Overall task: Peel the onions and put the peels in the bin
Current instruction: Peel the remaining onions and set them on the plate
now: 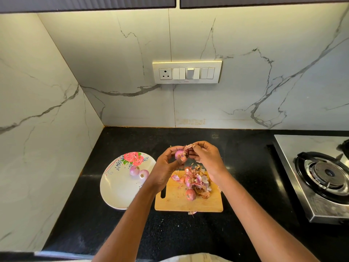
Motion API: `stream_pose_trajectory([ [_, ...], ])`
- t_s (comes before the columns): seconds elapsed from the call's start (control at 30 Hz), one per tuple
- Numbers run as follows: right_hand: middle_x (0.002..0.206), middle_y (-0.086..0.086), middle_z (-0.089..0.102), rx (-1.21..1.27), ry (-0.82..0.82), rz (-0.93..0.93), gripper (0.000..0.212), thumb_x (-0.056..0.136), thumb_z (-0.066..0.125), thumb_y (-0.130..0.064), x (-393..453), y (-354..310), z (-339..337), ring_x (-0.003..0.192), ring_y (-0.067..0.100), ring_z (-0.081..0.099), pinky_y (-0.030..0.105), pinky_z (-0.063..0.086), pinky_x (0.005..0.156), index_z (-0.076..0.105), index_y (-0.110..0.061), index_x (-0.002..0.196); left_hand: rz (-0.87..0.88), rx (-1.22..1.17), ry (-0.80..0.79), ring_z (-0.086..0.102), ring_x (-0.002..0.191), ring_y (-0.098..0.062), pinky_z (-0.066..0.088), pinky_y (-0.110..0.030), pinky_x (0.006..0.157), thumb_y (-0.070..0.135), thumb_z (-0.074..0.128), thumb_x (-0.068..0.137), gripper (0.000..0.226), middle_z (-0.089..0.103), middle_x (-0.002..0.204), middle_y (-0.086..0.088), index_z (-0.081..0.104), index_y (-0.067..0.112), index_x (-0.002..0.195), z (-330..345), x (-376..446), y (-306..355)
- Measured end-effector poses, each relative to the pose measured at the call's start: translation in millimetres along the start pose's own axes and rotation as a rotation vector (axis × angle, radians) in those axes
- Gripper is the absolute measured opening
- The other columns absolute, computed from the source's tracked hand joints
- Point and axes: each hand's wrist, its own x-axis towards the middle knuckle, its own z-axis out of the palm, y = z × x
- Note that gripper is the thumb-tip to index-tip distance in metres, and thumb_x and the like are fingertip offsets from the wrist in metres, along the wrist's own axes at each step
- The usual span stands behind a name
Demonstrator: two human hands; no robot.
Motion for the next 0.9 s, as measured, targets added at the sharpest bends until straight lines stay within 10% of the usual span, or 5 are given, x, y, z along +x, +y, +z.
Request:
stream_pose_trajectory([
  [0.47,0.088,0.01,0.072,0.403,0.129,0.247,0.008,0.097,0.062,-0.004,-1,12,-13,0.081,0.016,0.07,0.025,0.061,0.074,0.067,-0.002,0.102,-0.041,-0.207,0.016,0.065,0.116,-0.026,0.056,-0.031,0.089,0.004,0.059,0.098,0.033,0.068,0.125,-0.001,0.067,0.024,0.122,-4,-1,2],
  [0.67,0.104,0.01,0.073,-0.201,0.022,0.181,0.013,0.101,0.06,-0.021,-3,24,-16,0.09,0.018,0.072,0.025,0.061,0.074,0.071,-0.014,0.105,-0.045,-0.198,0.047,0.066,0.117,-0.025,0.057,-0.031,0.09,0.008,0.06,0.097,0.033,0.067,0.129,-0.003,0.065,0.024,0.125,-10,1,-1],
  [0.9,0.112,-0.008,0.074,-0.123,-0.161,0.087,0.033,0.093,0.065,-0.051,-3,13,-1,0.108,0.009,0.069,0.03,0.056,0.094,0.072,-0.03,0.117,0.009,0.126,0.043,0.064,0.118,-0.017,0.057,-0.031,0.096,0.026,0.069,0.094,0.038,0.062,0.128,0.006,0.058,0.031,0.13,-4,4,-12],
])
